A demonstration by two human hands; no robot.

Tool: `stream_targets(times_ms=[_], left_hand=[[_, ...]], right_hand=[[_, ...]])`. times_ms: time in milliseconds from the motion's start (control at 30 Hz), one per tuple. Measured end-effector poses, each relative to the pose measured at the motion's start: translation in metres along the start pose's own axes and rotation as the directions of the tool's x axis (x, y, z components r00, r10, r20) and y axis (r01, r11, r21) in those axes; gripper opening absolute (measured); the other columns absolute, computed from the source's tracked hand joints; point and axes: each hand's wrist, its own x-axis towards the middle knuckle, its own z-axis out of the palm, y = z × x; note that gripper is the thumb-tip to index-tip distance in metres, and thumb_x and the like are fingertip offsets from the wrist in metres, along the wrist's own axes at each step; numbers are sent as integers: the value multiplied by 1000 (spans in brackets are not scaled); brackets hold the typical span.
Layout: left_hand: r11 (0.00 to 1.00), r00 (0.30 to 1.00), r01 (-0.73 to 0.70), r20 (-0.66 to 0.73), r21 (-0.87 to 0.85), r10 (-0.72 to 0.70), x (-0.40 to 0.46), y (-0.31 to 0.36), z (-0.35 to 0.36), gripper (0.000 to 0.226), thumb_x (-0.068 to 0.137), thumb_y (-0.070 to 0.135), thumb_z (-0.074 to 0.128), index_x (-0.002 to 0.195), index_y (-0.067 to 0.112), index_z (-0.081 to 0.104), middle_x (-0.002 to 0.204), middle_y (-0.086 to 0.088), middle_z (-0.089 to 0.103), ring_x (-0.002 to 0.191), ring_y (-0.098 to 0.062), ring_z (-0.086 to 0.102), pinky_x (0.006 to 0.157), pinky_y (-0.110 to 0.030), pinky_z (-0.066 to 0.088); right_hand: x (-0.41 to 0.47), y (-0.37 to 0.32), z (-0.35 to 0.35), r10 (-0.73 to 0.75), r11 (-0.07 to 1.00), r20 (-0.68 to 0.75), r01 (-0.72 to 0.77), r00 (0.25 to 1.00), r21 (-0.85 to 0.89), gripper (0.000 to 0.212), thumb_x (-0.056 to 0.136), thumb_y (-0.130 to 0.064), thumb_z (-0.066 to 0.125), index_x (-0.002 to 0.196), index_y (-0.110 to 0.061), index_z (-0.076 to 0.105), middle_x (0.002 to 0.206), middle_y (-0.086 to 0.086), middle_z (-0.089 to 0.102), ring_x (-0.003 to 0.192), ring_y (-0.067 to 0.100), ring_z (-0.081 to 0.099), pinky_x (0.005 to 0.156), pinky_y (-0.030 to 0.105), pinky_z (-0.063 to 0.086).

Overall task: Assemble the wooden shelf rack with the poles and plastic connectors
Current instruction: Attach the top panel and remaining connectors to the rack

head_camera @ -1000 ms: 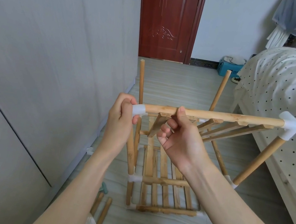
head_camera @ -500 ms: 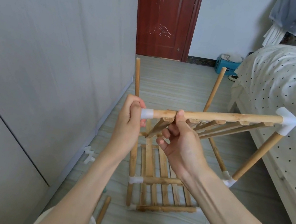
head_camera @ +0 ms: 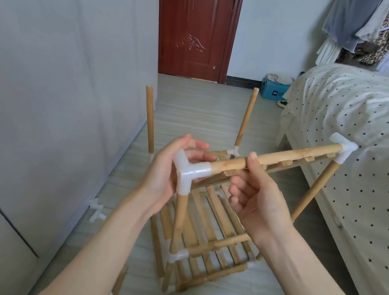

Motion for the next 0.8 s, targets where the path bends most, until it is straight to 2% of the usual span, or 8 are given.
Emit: stream_targets(times_ms=[133,200,367,467,567,633,700,800], left_hand=[[998,993,3,117,62,-10,1,-15,26,31,81,46,53,74,23,71,87,-7,73,78,-14,68,64,-19,51],[993,991,-25,130,112,10,2,-24,40,35,84,50,46,75,27,71,86,-4,73,80,-12,68,68,-21,49],[978,977,-179,141,110,163,1,-48,69,53,88,57,27,86,25,69,88,-1,73,86,-14,68,73,-20,49],[984,960,-176,224,13,169,0,-53,77,59,89,60,25,103,18,62,96,-5,73,89,-16,69,71,-16,50],[980,942,-184,299,74,154,1,-55,82,70,75,81,32,110,27,61,103,-3,71,98,-17,67,77,-18,49],[976,938,-190,311,102,150,1,-56,85,76,69,86,35,111,28,60,105,-2,71,101,-16,65,80,-19,49],[972,935,-209,315,112,164,1,-57,86,75,71,84,34,113,26,59,105,2,71,102,-11,64,79,-16,48],[967,934,-227,309,116,182,2,-58,89,60,82,70,31,111,26,58,104,3,71,103,-10,64,81,-17,48]], right_hand=[[-2,-8,-21,-110,994,-179,113,978,5,43,81,-49,64,52,-18,60,49,-1,53,44,12,51,43,21,44],[-2,-12,-27,-181,983,-236,179,955,-33,50,84,-50,61,44,-21,56,51,1,52,46,14,51,45,22,45],[2,-13,-36,-322,939,-276,266,906,-219,43,85,-44,62,56,-12,64,61,7,63,57,17,57,55,25,50],[4,-22,-44,-297,945,-291,237,909,-224,40,81,-43,67,59,-10,64,57,7,60,51,16,56,47,22,49],[9,-30,-52,-276,936,-324,177,905,-303,43,77,-50,68,61,-12,55,55,4,55,47,15,50,47,23,46],[12,-34,-57,-285,919,-325,160,902,-361,45,77,-52,67,61,-13,52,54,3,51,42,13,45,44,21,41],[14,-38,-62,-288,899,-317,141,904,-415,48,77,-53,66,51,-15,52,50,1,51,38,10,42,39,19,37],[17,-47,-69,-265,869,-321,82,909,-487,59,75,-58,65,33,-21,49,40,-5,45,33,8,38,40,21,34]])
